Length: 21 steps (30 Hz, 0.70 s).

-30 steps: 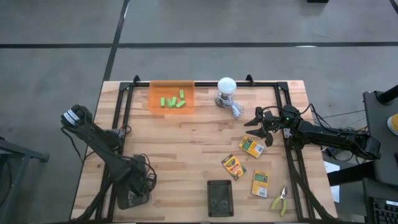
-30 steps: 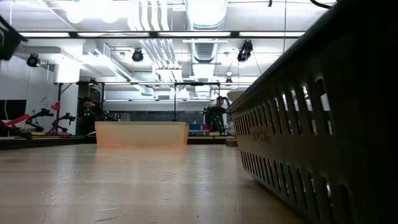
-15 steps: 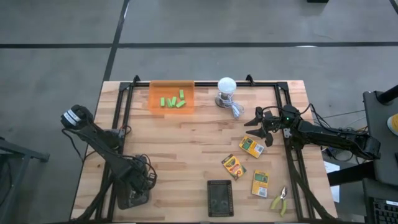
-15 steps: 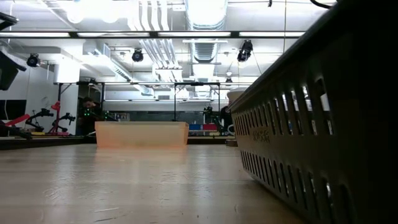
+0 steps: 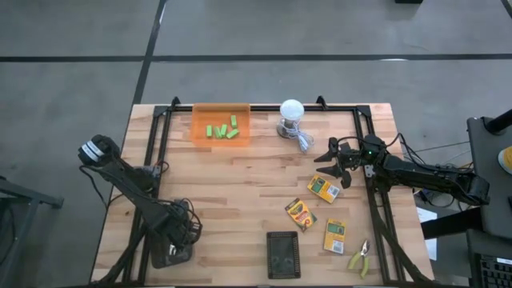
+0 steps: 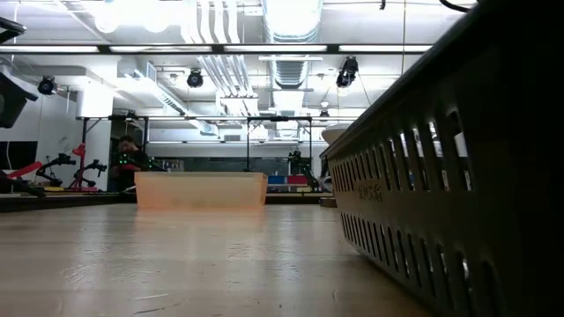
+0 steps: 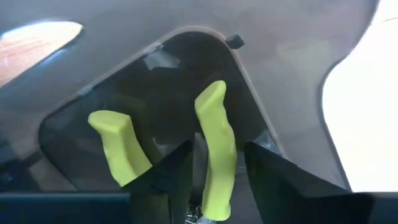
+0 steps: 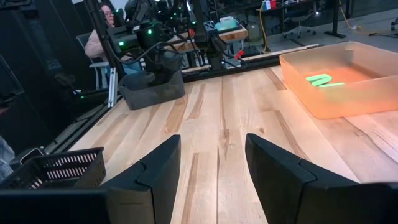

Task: Pick & Place School Supplies
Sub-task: Put the green hole puncher into the left black bin

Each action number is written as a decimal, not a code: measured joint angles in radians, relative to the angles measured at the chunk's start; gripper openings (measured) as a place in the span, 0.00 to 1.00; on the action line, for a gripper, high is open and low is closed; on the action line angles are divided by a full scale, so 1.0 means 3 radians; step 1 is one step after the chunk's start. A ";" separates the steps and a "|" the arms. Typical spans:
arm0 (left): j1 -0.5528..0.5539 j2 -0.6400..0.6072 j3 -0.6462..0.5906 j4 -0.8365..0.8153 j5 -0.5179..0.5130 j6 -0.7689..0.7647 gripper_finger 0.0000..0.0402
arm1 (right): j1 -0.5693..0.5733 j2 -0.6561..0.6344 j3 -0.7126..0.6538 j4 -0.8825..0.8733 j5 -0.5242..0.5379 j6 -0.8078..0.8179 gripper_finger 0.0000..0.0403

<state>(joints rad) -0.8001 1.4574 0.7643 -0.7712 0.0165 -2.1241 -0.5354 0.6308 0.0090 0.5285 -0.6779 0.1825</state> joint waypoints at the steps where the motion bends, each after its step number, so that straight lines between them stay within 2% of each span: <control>1: 0.0000 0.0000 0.0000 -0.0001 -0.0007 0.0000 0.39 | 0.0000 0.0000 0.0001 0.0000 0.0000 0.0000 0.44; 12: 0.0000 0.0000 0.0013 0.0003 -0.0032 0.0007 0.44 | 0.0001 0.0000 0.0000 0.0000 0.0001 0.0000 0.44; 21: 0.0001 -0.0009 0.0289 -0.0236 0.0020 0.0059 0.44 | 0.0000 0.0000 0.0001 0.0000 0.0000 0.0000 0.44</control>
<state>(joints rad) -0.8000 1.4548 0.8509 -0.8419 0.0226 -2.1064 -0.5354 0.6308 0.0093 0.5285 -0.6779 0.1825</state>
